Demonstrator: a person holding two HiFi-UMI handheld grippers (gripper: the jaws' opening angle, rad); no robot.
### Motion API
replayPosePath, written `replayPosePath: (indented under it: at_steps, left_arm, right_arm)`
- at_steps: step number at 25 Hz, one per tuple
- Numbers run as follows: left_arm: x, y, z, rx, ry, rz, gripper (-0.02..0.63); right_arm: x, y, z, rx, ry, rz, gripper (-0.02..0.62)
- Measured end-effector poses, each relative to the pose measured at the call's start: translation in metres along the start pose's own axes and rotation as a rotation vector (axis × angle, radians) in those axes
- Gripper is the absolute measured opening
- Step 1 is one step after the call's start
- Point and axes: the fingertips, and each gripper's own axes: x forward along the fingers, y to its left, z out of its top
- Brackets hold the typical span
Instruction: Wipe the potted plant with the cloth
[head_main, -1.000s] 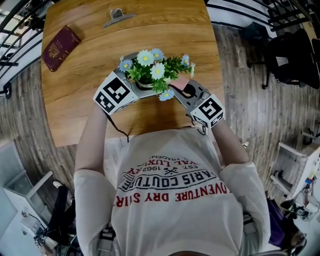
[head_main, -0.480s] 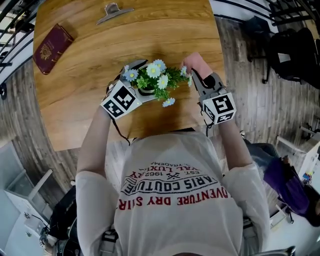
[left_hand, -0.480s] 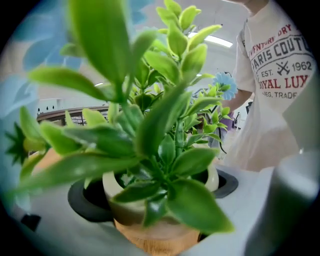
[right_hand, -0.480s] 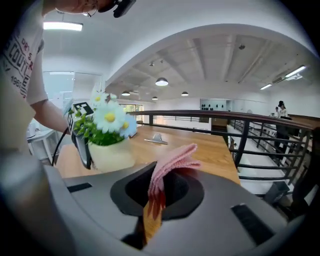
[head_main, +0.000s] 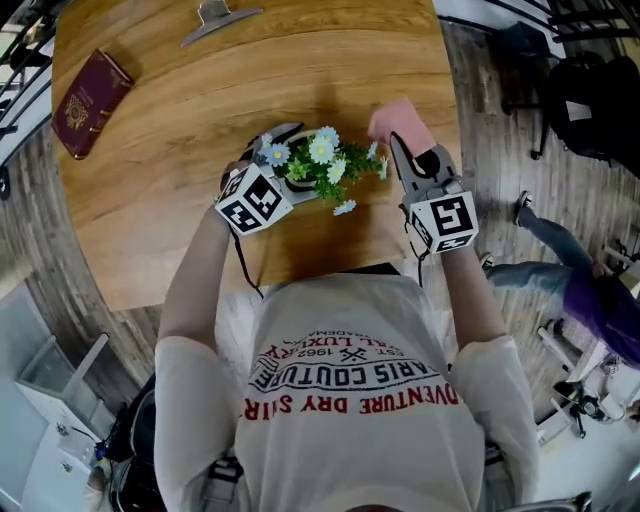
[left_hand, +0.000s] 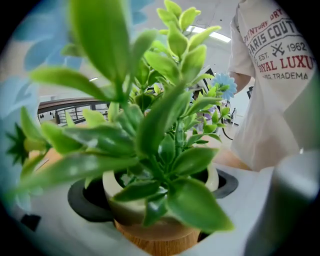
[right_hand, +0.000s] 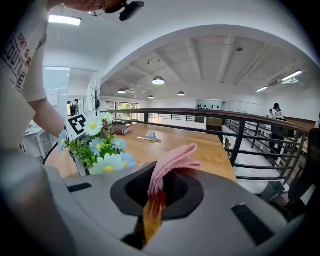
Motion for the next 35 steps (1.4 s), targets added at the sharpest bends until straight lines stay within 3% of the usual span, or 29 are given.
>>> replayPosePath:
  at_steps: [5, 13, 21, 25, 30, 31, 33, 35]
  left_arm:
    - [0.007, 0.002, -0.007, 0.027, 0.014, -0.016, 0.557]
    - [0.008, 0.004, -0.011, 0.042, -0.038, -0.021, 0.557]
    - [-0.034, 0.004, 0.007, -0.063, -0.138, 0.12, 0.558]
    - [-0.076, 0.003, 0.038, -0.097, -0.244, 0.257, 0.557]
    - [-0.122, 0.004, 0.075, -0.087, -0.282, 0.418, 0.543]
    - [-0.132, 0.006, 0.082, -0.09, -0.292, 0.466, 0.511]
    - [-0.153, 0.012, 0.094, -0.101, -0.316, 0.578, 0.215]
    - [-0.17, 0.015, 0.105, -0.107, -0.337, 0.653, 0.172]
  right_arm:
    - [0.002, -0.005, -0.003, 0.01, 0.011, -0.008, 0.036]
    - [0.004, -0.005, -0.008, 0.013, 0.025, -0.015, 0.037]
    - [-0.004, 0.001, 0.013, -0.018, -0.006, -0.021, 0.037]
    - [-0.014, 0.006, 0.038, -0.043, -0.06, -0.033, 0.037]
    - [-0.024, 0.018, 0.063, -0.075, -0.121, -0.012, 0.037]
    - [-0.025, 0.021, 0.067, -0.077, -0.131, -0.008, 0.037]
    - [-0.03, 0.026, 0.073, -0.074, -0.152, 0.0, 0.037]
    - [-0.036, 0.031, 0.079, -0.07, -0.172, 0.004, 0.037]
